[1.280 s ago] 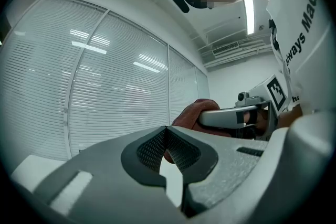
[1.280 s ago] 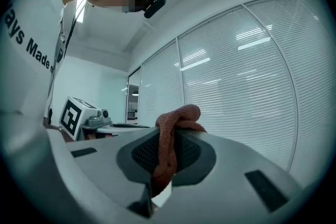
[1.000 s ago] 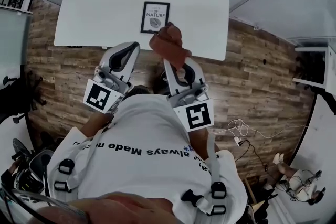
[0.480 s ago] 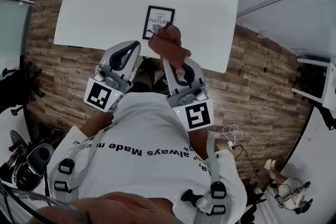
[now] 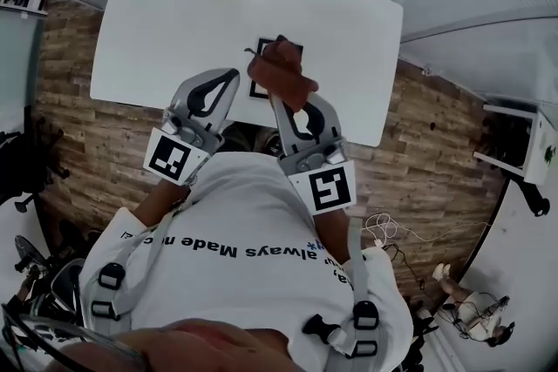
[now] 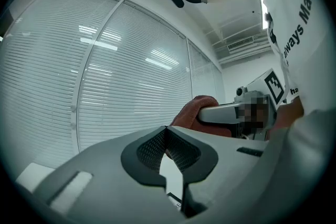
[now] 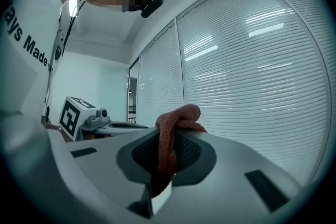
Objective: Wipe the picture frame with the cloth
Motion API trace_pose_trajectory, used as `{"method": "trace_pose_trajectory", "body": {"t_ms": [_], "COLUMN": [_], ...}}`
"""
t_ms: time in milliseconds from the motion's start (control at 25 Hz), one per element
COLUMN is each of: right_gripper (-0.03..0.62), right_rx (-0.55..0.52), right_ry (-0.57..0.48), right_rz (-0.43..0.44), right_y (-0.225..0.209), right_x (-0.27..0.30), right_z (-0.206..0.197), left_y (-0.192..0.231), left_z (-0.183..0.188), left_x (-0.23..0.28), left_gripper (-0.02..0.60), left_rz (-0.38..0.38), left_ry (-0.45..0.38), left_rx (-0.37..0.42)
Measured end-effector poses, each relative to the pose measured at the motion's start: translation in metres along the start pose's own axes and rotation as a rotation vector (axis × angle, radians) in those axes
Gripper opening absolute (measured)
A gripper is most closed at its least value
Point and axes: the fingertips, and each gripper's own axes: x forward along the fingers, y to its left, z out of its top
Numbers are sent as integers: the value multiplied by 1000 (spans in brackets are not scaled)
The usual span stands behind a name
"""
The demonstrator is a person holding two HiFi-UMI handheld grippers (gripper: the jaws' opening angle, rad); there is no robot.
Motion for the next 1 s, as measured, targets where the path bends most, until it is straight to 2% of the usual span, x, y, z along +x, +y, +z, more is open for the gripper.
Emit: {"method": "trace_pose_trajectory", "body": {"t_ms": [360, 520, 720, 840, 1000], "right_gripper": [14, 14, 14, 15, 14], "right_rx": [6, 4, 3, -22, -30], "right_ry": [37, 59, 92, 133, 290], "right_rz": [-65, -81, -63, -48, -42], "right_y": [-14, -23, -42, -58, -77], "right_x": [49, 53, 56, 58, 56], "right_z": [-15, -23, -41, -64, -122], "left_y": [45, 49, 49, 48, 48], "left_z": [-19, -31, -50, -70, -116], "left_x": [17, 25, 48, 62, 74], "left_gripper": [2, 2, 2, 2, 2], "left_rz": [-97, -119, -135, -129, -131], "left_ry": [39, 77, 132, 160, 238], "left_rx": [-18, -40, -36, -42, -62]}}
